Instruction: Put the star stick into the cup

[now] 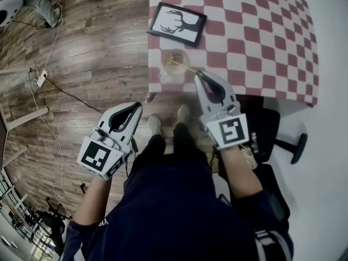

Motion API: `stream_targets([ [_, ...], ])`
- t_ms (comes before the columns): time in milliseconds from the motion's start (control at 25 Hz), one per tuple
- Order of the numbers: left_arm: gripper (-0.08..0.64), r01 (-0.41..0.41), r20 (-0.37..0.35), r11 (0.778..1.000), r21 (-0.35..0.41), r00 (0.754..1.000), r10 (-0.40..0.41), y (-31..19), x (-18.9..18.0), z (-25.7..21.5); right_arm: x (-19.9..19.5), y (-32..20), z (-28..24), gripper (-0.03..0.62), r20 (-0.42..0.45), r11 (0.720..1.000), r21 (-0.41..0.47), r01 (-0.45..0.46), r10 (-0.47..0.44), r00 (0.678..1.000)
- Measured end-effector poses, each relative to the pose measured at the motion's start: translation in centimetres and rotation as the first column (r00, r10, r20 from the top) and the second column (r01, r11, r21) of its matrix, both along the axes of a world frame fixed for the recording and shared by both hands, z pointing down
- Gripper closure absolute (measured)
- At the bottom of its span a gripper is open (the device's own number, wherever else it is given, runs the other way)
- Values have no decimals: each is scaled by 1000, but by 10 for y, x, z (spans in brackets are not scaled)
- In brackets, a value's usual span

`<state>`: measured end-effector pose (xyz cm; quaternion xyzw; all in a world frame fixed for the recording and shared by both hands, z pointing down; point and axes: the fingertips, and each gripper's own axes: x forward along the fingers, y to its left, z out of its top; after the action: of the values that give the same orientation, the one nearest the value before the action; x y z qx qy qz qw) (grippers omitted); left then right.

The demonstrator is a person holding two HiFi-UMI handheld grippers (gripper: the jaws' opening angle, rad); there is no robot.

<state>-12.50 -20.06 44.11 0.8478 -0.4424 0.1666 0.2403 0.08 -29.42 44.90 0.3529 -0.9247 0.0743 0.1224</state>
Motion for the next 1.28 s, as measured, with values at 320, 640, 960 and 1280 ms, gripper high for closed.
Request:
stream_targets([
  [320, 526, -19, 1, 1000, -17, 1000, 19, 13, 10, 9, 25, 12, 22, 565, -15, 997, -40, -62, 61, 998],
  [640, 526, -26, 5, 999, -29, 1000, 27, 27, 23, 13, 44, 19, 47, 565, -20, 988, -113, -110, 108, 994],
  [960, 526, -32, 7, 999, -15, 999, 32, 34, 32, 9, 59, 26, 60, 475, 5, 975, -188, -115, 118, 993],
  [1280, 526, -52, -12, 998, 40, 999, 52, 34, 40, -4, 63, 43, 44, 474, -10, 979, -181, -92, 92, 996],
])
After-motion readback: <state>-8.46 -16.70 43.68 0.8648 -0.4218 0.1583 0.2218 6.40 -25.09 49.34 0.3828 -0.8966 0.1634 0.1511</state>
